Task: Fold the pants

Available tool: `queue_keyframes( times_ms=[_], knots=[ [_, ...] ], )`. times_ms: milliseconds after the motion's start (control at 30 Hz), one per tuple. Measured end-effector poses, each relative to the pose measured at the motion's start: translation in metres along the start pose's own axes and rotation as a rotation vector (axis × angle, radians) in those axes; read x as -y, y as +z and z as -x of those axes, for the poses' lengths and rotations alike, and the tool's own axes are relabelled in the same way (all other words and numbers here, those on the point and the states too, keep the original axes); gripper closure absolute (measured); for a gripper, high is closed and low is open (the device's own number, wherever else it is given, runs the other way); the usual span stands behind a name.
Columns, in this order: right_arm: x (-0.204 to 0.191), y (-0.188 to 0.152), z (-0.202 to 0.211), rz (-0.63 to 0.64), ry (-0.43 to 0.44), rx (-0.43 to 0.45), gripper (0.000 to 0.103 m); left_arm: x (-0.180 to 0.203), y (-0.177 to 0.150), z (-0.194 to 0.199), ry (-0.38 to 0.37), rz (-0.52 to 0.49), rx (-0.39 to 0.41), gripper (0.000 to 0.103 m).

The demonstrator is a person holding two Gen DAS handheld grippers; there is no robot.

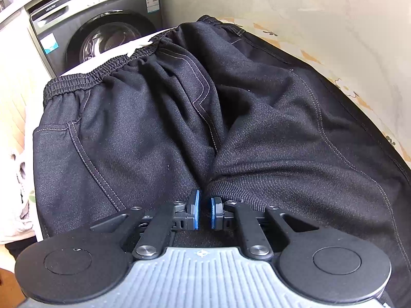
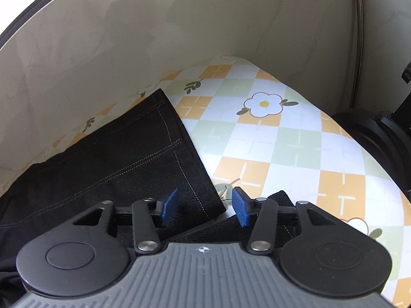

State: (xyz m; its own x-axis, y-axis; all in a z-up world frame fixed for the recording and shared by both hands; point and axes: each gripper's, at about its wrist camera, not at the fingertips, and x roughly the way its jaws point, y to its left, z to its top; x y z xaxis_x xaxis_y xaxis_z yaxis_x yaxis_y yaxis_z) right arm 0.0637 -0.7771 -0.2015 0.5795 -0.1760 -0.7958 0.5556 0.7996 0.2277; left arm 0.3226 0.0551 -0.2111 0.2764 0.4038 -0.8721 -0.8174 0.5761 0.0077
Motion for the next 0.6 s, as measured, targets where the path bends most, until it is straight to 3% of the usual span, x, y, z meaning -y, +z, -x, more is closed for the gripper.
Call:
queue_keyframes(
  times_ms=[100,133,167,233,500,600],
  knots=[
    [-0.01,0.002,-0.008,0.032,0.001,-0.01,0.051,0.001,-0.002,0.001,0.001,-0.011,0.008,0.092],
    [-0.013,0.004,-0.009,0.051,-0.009,-0.016,0.07,0.002,-0.003,0.001,0.001,-0.016,0.01,0.092],
    [-0.017,0.006,-0.01,0.07,-0.013,-0.021,0.08,0.002,-0.004,0.001,-0.002,-0.018,0.011,0.093],
    [-0.021,0.007,-0.008,0.109,-0.025,-0.004,0.089,0.001,-0.004,0.003,-0.008,-0.02,0.009,0.094],
    [-0.003,0.005,0.005,0.113,-0.145,0.045,0.094,0.004,-0.017,0.014,-0.038,-0.107,-0.001,0.096],
    [0.014,0.006,0.004,0.095,-0.196,0.042,0.101,0.009,-0.025,0.018,-0.042,-0.138,-0.01,0.096]
  ],
)
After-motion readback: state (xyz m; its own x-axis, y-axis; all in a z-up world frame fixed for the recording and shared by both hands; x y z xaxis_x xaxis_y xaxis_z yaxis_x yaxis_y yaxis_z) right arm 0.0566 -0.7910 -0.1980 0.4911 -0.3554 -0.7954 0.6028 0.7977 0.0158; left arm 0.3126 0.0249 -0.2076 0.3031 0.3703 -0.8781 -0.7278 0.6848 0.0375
